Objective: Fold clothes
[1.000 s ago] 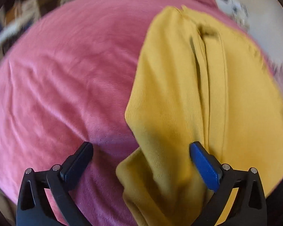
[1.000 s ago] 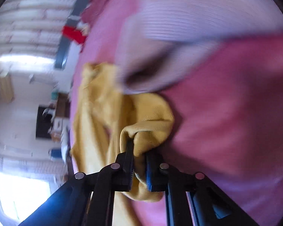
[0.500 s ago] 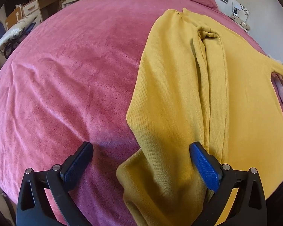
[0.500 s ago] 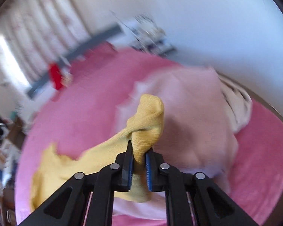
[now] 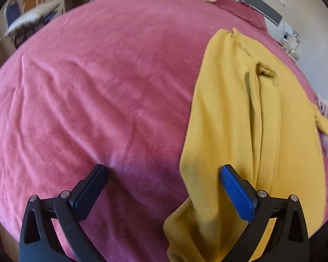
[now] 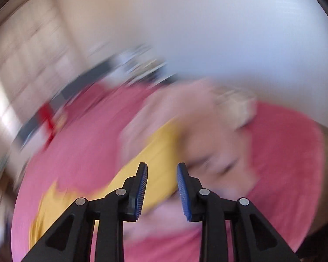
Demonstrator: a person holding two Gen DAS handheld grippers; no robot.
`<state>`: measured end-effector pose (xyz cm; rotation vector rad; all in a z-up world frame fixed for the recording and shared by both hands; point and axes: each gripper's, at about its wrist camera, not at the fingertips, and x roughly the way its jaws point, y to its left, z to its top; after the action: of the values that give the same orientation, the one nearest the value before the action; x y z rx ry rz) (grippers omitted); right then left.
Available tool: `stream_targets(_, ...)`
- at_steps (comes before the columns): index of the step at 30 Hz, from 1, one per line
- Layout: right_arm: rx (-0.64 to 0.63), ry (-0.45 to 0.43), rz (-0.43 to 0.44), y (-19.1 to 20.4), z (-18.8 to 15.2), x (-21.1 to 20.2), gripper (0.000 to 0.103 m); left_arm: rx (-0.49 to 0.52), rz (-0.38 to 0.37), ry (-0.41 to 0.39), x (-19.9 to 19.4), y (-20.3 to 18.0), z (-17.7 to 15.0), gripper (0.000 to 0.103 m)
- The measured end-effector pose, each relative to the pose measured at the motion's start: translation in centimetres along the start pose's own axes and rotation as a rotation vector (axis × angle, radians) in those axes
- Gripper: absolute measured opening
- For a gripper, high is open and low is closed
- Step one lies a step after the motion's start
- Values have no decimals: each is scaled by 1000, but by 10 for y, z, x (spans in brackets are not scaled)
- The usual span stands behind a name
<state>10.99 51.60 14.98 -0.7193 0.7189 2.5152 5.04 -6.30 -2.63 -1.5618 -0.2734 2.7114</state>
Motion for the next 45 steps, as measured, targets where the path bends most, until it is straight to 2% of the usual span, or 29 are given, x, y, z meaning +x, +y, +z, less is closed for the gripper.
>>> stream_targets(3,-277,242,284,81,-70,9,29,51,8,-22,-9,4,-6,103)
stream_targets(5,-427,380,411,133,-118,10,29,62,0,-24,-15,7,-12,103)
stream_targets(7,-556,492,453,168,-167,16,28,89,0,-19,-15,3,-12,99)
stream_targets(9,-653,601,468,195,-214,19,28,120,12,-22,-10,-8,-3,72)
stream_targets(10,-685,654,460,205,-237,19,28,131,18,-29,-5,-18,4,48)
stream_targets(11,-717,693,453,211,-252,23,28,119,-7,-23,-8,-16,8,25)
stream_targets(12,-749,732,445,216,-268,27,29,104,-38,-15,-12,-13,11,18)
stream_targets(13,-800,714,426,220,-276,24,29,85,-62,-12,-16,-5,20,9)
stream_targets(15,-903,674,387,226,-292,19,30,51,-84,-31,-26,12,41,7)
stream_targets(19,-968,670,394,224,-297,8,30,-3,-11,-162,-73,61,89,7)
stream_targets(22,-886,707,404,217,-291,12,30,-25,81,-232,-100,105,128,7)
stream_targets(26,-876,717,390,214,-290,13,30,-27,209,-255,-124,165,161,7)
stream_targets(28,-899,711,378,213,-289,14,30,-57,262,-219,-97,182,178,7)
stream_targets(30,-903,713,369,215,-287,17,30,-119,323,-153,-77,196,174,7)
stream_targets(31,-897,718,366,225,-279,34,30,-159,273,-136,-67,198,167,7)
stream_targets(33,-875,726,363,240,-287,39,30,-188,132,-156,-55,186,153,7)
stream_targets(37,-882,724,383,235,-278,48,30,-153,-181,-92,-47,130,95,23)
stream_targets(39,-827,705,409,227,-266,44,29,-94,-336,-60,-46,81,68,29)
stream_targets(40,-798,696,422,224,-259,41,29,-68,-380,-61,-50,63,62,32)
stream_targets(42,-689,653,461,206,-239,32,30,15,-472,-69,-59,11,43,44)
stream_targets(44,-651,659,449,193,-232,34,30,119,-492,-93,-59,-34,32,61)
stream_targets(45,-649,675,435,188,-231,36,30,176,-444,-90,-54,-50,29,64)
